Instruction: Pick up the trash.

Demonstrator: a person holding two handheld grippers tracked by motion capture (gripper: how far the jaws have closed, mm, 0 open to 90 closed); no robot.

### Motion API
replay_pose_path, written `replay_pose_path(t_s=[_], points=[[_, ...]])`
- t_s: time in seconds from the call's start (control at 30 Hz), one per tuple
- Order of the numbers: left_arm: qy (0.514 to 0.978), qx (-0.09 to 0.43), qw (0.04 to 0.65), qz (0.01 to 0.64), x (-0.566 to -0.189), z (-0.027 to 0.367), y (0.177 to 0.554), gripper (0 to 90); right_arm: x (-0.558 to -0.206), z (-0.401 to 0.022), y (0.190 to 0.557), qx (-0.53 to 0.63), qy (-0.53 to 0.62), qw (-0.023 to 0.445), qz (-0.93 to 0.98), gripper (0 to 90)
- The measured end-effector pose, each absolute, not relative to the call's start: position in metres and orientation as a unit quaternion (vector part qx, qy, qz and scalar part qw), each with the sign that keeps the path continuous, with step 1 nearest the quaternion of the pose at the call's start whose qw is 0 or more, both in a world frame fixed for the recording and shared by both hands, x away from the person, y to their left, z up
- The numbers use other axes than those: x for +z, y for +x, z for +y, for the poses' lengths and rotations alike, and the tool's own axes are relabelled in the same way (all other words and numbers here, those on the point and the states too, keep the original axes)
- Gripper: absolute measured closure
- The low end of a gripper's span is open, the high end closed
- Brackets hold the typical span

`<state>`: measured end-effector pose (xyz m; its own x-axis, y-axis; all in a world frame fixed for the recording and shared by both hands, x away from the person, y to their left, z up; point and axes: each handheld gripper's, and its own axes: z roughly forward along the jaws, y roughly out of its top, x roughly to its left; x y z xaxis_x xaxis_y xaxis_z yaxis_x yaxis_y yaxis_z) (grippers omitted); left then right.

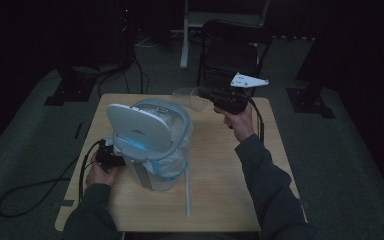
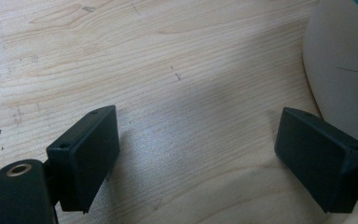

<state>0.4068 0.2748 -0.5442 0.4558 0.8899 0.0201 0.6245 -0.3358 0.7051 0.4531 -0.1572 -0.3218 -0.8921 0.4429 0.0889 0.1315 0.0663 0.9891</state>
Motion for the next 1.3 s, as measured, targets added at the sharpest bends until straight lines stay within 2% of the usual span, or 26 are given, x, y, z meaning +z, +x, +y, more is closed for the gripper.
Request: replay_pose_path(t_s=[0.57,1.3], points=[[0.791,0.207,0.321,0.479,-0.544,0.275,0.407,14.4,-0.313,-0.130,0.439,0.668,0.147,0.073,0.726,85.3],[0.791,0.207,0.321,0.479,-0.544,0.275,0.407,14.4,-0.321,-0.099,0.430,0.647,0.114,0.047,0.753,84.9]])
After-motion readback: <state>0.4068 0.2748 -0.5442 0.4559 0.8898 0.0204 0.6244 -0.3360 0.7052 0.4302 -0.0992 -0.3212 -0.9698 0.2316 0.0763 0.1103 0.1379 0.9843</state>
